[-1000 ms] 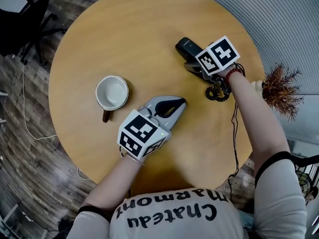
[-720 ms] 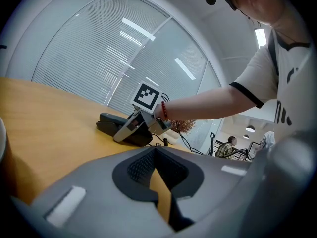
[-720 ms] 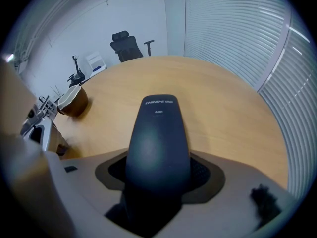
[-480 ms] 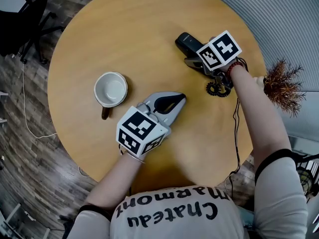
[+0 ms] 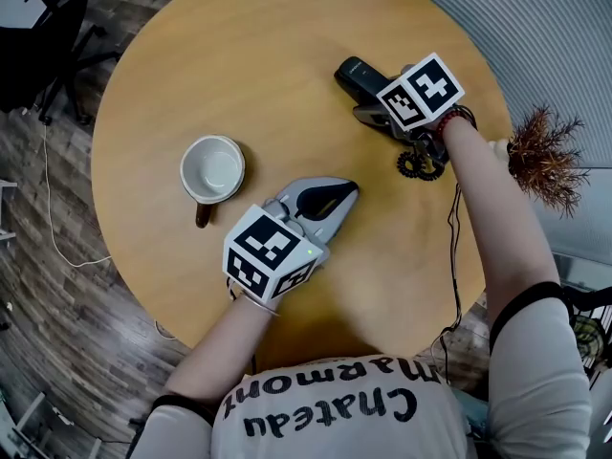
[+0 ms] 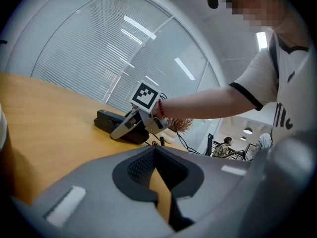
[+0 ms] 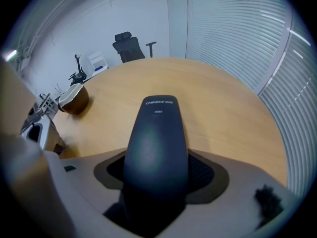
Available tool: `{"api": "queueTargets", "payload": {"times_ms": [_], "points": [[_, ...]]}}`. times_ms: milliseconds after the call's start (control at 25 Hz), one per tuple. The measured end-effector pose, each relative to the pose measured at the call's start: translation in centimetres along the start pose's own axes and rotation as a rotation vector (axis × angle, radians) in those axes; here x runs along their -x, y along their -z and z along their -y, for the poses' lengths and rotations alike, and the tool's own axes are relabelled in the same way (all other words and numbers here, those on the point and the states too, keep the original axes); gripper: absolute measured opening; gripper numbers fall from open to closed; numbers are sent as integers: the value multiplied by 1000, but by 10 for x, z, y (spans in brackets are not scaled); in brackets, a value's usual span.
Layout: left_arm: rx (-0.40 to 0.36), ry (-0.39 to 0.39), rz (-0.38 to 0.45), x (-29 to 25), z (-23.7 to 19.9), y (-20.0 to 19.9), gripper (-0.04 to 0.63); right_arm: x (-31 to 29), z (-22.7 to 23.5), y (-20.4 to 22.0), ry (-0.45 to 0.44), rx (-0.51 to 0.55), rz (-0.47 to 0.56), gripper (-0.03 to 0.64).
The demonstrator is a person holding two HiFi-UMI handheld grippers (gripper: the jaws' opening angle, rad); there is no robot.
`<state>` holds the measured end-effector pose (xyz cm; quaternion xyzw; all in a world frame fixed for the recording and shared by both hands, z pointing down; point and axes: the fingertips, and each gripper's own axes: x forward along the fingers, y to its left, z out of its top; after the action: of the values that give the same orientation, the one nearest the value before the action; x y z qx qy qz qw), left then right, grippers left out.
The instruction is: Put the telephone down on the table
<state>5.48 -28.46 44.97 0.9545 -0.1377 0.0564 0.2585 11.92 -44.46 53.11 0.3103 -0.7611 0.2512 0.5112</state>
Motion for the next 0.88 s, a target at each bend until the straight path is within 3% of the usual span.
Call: {"api": "queueTargets", "payload": {"times_ms": [520,880], "points": [[-10,6,-3,8,4,1,-9,7,6,-7,115,128,10,354],[-19,-4,3,12,8,-11,-9,40,12,-32,150,45,185,360]]}}
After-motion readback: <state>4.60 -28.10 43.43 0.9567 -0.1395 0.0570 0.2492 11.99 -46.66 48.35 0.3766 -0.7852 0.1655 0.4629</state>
